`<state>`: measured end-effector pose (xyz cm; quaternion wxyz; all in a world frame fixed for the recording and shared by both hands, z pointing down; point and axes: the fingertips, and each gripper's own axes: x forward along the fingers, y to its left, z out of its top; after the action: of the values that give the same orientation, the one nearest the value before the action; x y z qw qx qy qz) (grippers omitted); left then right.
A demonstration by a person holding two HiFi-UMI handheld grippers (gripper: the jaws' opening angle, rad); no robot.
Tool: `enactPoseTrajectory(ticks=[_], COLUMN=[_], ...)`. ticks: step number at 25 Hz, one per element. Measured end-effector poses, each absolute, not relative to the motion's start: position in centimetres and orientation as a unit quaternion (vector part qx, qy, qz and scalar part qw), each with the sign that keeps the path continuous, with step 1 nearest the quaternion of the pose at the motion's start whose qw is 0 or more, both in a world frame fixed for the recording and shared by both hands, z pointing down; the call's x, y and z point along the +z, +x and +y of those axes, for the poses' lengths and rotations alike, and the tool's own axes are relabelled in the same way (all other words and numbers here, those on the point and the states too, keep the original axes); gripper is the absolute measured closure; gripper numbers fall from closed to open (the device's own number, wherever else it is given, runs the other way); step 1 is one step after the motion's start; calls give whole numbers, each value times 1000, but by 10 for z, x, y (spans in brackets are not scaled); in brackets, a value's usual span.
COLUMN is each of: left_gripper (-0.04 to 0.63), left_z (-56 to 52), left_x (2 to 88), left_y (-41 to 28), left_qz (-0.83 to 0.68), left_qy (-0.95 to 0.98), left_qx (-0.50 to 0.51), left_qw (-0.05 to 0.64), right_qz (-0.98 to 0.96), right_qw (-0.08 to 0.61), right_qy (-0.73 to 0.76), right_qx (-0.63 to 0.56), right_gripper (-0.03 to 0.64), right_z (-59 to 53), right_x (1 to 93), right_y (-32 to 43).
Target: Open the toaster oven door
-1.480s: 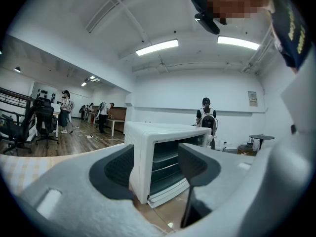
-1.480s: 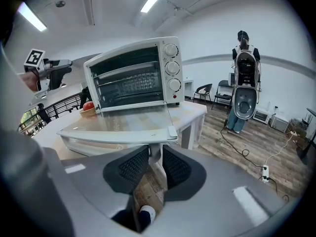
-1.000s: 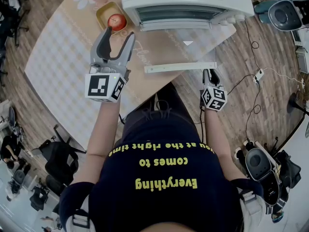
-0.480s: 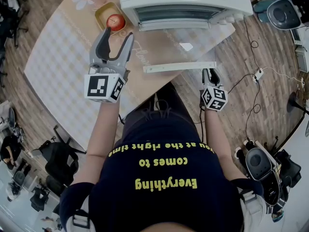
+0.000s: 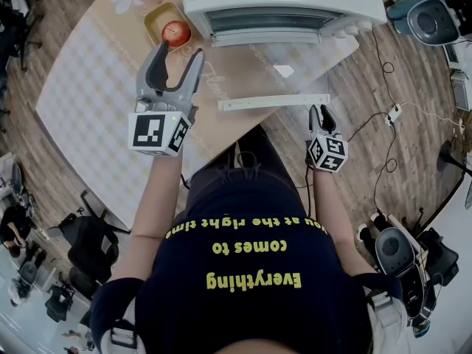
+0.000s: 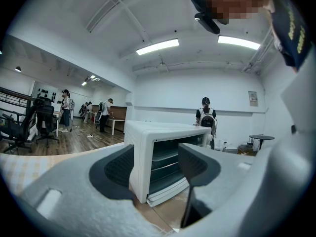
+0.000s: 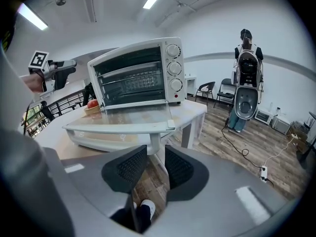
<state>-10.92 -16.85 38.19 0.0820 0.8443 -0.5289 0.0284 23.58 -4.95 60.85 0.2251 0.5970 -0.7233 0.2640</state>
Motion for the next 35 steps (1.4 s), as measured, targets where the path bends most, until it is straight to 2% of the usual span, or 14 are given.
enactPoseTrajectory(ticks=[17, 25, 29, 35], left_gripper=[319, 319, 319, 319], left_z=[-171, -173, -171, -171], left_x=[383, 380, 378, 379], left_y=[-109, -112, -112, -109], left_qz=[-528, -529, -527, -524], left_qy=[845, 845, 846, 848], left_qx=[26, 24, 23, 20], left_qw=[81, 78, 79, 81], right_qz=[-749, -758, -755, -755], right_qw=[230, 204, 181, 155], right_qy=[570, 584, 600, 615], right_qx=[246, 207, 195, 167], right_gripper=[536, 566, 604, 604], right_z=[-31, -39, -52, -76], right_x=[588, 560, 541, 508], right_y=[212, 218, 229, 240])
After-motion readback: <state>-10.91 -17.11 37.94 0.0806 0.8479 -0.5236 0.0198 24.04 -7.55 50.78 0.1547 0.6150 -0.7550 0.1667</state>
